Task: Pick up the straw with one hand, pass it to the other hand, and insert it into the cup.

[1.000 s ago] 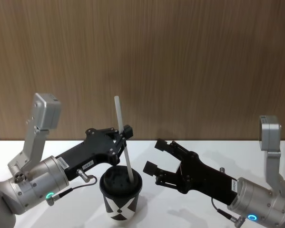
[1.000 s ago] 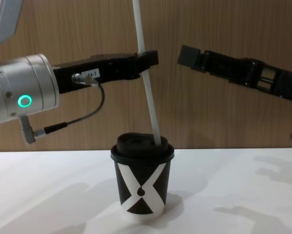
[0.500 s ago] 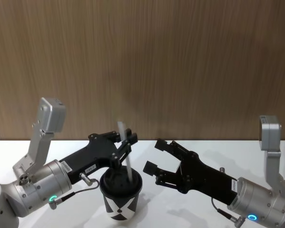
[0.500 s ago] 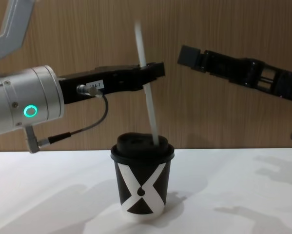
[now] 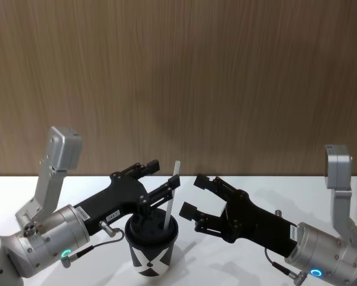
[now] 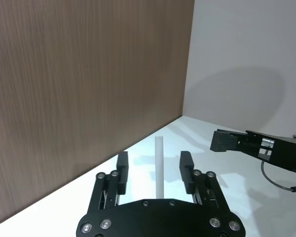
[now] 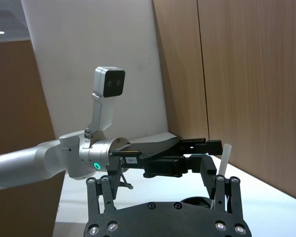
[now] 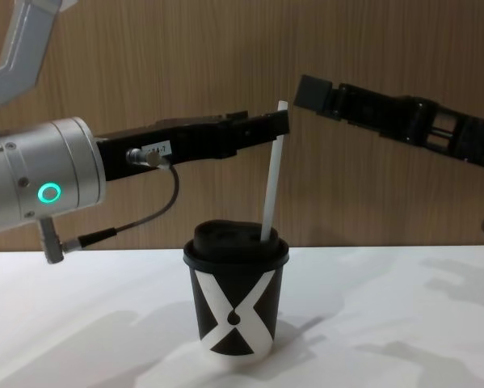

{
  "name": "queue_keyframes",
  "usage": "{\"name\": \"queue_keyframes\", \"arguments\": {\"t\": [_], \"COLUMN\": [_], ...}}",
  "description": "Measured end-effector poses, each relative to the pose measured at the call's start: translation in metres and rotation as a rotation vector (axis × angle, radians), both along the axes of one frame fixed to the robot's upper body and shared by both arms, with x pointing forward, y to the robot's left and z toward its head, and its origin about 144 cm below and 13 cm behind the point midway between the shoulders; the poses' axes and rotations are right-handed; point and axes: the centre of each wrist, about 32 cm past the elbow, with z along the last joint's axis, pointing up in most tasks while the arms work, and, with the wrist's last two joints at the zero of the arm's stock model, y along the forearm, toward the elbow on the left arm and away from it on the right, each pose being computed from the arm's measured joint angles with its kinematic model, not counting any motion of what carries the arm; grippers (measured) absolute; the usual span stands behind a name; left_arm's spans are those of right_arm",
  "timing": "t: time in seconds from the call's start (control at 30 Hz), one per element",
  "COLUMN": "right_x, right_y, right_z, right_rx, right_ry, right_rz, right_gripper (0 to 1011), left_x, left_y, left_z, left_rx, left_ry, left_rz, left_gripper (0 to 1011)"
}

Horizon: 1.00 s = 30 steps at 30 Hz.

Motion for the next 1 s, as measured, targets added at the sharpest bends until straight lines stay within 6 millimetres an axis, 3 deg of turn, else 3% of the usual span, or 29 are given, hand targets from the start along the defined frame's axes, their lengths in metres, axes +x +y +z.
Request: {"name": "queue_keyframes", "arguments": {"t": [0.43, 1.0], "right_x": [-0.002, -0.023], "right_y": [0.000, -0.013], "right_z": [0.001, 0.005], "right_rx": [-0.004, -0.076], "right_ry": [-0.002, 0.014], "right_rz": [-0.006, -0.129], "right_gripper": [1001, 1001], "left_x": [-0.014, -0.030], "left_y": [0.007, 0.020], "left_z": [0.002, 0.000], "left_rx": [-0.016, -0.033], "left_ry": [-0.005, -0.013], "left_rz": [0.005, 0.006], "left_gripper": [993, 1003]}}
